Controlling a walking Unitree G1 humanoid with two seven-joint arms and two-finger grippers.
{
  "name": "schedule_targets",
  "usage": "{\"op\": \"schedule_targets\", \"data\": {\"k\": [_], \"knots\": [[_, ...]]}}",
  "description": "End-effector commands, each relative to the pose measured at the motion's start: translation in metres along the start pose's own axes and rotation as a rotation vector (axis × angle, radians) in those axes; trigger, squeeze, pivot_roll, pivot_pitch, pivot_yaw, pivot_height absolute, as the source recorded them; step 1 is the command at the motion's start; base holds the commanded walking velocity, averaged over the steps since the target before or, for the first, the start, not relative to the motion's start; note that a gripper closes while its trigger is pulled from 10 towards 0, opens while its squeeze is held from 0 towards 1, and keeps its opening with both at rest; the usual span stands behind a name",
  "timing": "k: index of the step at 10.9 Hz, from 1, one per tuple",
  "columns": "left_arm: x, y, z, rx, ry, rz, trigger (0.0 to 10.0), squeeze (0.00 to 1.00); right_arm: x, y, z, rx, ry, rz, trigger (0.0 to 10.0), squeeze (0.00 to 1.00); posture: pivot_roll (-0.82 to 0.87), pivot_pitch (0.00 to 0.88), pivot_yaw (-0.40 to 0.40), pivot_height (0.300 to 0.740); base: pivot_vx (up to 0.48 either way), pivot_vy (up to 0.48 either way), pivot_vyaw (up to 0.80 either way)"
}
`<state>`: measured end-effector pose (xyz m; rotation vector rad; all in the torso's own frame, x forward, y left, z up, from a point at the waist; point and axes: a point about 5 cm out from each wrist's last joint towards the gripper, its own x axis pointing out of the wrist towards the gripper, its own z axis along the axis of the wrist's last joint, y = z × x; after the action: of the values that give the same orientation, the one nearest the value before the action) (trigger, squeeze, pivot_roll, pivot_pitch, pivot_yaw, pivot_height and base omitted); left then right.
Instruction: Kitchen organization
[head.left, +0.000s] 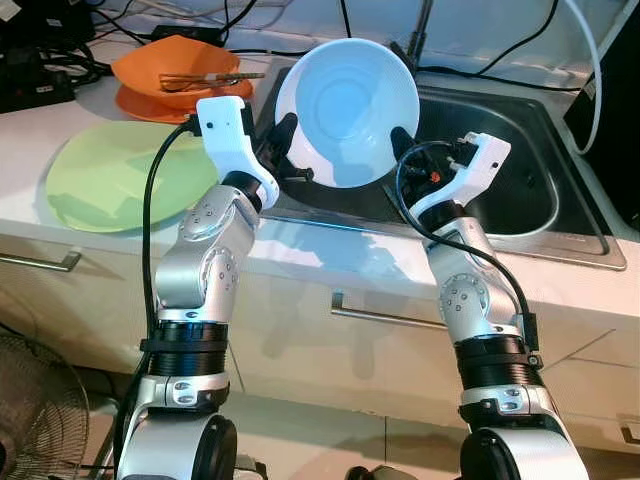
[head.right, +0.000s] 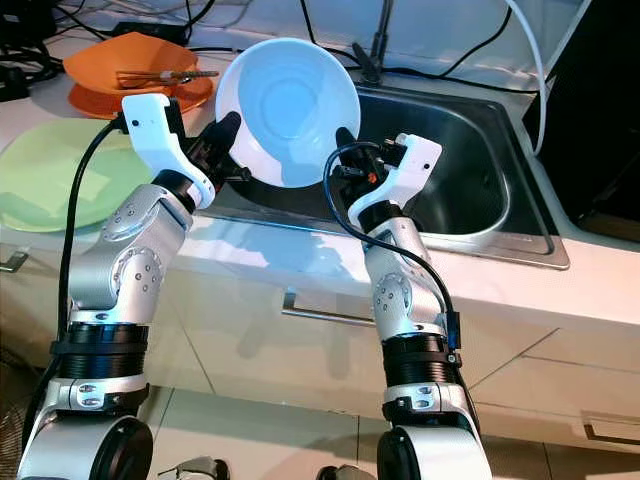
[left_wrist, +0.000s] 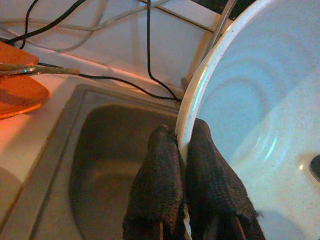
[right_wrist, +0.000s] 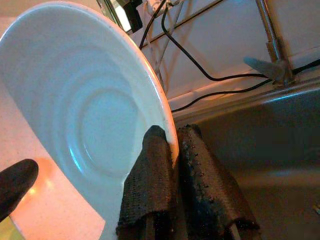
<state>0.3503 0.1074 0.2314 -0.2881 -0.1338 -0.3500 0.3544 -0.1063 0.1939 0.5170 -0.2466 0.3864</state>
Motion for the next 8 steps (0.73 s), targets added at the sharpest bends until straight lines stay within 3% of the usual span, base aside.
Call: {"op": "schedule_targets", "data": {"k": [1,4,5,6,8], "knots": [[0.002,-0.01,-0.001,0.007,-0.004,-0.053,10.0,1.0,0.001,0.008,0.0,0.004,0.005,0.055,0.0,0.0,0.07,0.072,-0.041,0.74,0.0,0.0,0.0],[0.001,-0.01,-0.002,0.017,0.001,-0.051,10.0,1.0,0.006,0.002,0.009,0.016,-0.023,0.006,0.0,0.0,0.07,0.068,-0.042,0.74,0.0,0.0,0.0],[0.001,-0.009,-0.002,0.022,0.003,-0.047,10.0,0.87,0.009,-0.009,0.018,-0.004,-0.054,-0.058,0.0,0.0,0.07,0.067,-0.043,0.74,0.0,0.0,0.0],[0.001,-0.009,-0.003,0.025,0.008,-0.044,10.0,0.0,0.012,-0.016,0.024,-0.008,-0.071,-0.1,0.0,0.0,0.07,0.066,-0.042,0.74,0.0,0.0,0.0],[0.001,-0.007,-0.005,0.034,0.015,-0.036,10.0,0.0,0.019,-0.035,0.044,-0.033,-0.125,-0.19,0.0,0.0,0.07,0.062,-0.044,0.74,0.0,0.0,0.0]]}}
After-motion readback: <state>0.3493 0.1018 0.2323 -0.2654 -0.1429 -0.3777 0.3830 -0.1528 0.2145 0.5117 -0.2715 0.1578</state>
